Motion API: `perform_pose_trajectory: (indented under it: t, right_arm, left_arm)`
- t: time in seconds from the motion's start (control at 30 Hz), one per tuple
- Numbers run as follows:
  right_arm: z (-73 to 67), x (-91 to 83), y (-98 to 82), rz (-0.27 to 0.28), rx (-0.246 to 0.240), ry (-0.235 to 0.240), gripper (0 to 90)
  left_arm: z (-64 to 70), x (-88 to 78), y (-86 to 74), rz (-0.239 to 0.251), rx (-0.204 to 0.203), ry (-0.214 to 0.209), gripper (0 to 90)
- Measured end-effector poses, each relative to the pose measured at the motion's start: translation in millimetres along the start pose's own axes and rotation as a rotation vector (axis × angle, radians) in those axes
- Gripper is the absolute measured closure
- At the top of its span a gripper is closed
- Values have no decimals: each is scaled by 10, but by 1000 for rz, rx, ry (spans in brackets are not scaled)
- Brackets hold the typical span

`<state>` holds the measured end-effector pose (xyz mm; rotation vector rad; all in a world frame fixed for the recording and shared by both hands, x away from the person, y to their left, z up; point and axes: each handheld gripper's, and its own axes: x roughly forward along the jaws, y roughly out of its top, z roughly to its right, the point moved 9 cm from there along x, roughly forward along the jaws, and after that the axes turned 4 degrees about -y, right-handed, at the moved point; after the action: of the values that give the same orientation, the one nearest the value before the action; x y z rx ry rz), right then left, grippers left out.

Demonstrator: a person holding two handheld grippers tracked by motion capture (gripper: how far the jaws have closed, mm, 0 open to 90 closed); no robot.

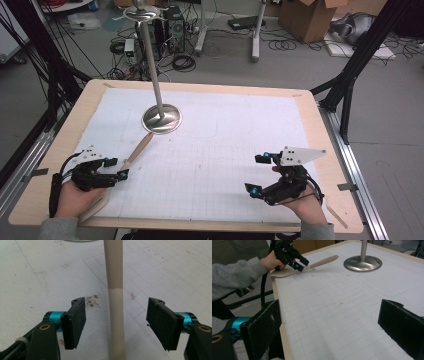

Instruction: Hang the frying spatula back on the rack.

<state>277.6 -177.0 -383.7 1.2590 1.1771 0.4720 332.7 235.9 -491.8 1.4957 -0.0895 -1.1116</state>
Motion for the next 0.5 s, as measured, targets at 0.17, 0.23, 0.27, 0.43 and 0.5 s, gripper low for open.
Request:
perform_pose_trajectory:
  t: [0.17, 0.23, 0.27, 0.43, 0.5]
  right_arm:
    - [-4, 1, -1, -1, 0, 2, 40]
    - [-6, 0, -1, -1, 0, 2, 40]
    - [-7, -1, -2, -2, 1, 2, 40]
    - [-7, -1, -2, -3, 1, 2, 40]
    - [-7, 1, -4, -4, 1, 1, 40]
  left_arm:
    - [11, 19, -21, -22, 16, 15, 353]
    - [10, 31, -32, -29, 18, 20, 368]
    - [8, 37, -37, -32, 18, 27, 375]
    - [-6, 40, -62, -42, 14, 32, 423]
    - [-13, 36, -71, -45, 12, 30, 438]
